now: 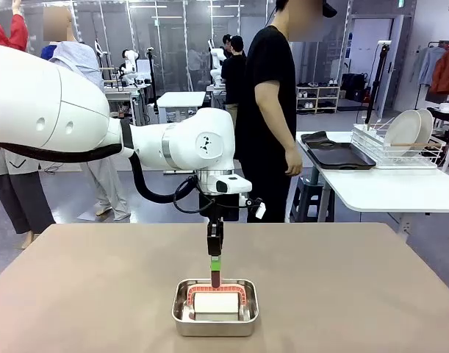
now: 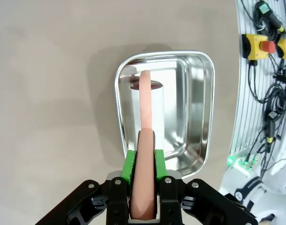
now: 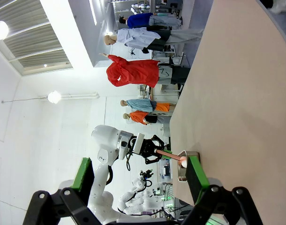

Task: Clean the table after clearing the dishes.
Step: Place the Lint Roller back on top of the Airtight Container.

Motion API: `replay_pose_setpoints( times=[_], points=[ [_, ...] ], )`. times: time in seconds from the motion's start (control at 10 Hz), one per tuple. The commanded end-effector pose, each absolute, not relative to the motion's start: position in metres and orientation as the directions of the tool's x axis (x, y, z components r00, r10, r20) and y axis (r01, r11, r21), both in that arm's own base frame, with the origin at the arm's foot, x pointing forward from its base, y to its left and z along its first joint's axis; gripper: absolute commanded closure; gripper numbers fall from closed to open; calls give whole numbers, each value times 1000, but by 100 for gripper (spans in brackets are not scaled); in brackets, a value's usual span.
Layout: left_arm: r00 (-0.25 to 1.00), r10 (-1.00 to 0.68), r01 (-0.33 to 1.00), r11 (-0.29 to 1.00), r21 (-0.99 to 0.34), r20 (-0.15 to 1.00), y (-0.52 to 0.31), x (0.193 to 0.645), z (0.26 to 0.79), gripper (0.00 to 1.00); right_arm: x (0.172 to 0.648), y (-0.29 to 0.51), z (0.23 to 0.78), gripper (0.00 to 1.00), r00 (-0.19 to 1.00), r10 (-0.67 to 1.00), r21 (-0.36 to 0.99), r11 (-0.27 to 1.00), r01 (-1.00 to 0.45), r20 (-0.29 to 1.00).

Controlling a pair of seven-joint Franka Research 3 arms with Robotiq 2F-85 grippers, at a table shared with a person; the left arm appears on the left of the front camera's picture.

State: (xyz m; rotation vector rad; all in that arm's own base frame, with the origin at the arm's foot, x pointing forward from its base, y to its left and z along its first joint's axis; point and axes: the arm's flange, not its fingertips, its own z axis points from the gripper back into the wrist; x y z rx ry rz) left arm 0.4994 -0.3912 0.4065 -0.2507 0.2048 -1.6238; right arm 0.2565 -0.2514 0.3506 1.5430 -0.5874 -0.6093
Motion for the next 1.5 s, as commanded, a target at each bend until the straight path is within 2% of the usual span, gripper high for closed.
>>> replay_pose_setpoints(
  times=[0.0,0.3,0.6,0.7,0.8,0.9,1.4],
  points=[
    [-50,-998,949,-36,-312,-37,-384,508,391,79,252,-248,353,0,728,-685,998,-53,-14,-26],
    [-40,-999,957,-35,-286,-11,-384,513,384,79,252,-248,353,0,728,-685,998,-53,-14,-26],
    [-19,-1000,964,-18,-266,2,-379,512,390,35,252,-248,353,0,728,-685,998,-53,-14,-26],
    [-20,-1000,964,-22,-263,10,-378,511,392,17,252,-248,353,0,728,-685,998,-53,-14,-26],
    [-21,-999,966,-26,-256,25,-376,511,395,5,252,-248,353,0,728,-685,998,-53,-14,-26],
    [-21,-999,970,-29,-242,36,-375,511,400,0,252,-248,353,0,728,-685,998,-53,-14,-26],
    [22,-996,979,5,-203,86,-362,515,413,0,252,-248,353,0,728,-685,998,-53,-14,-26]
  ],
)
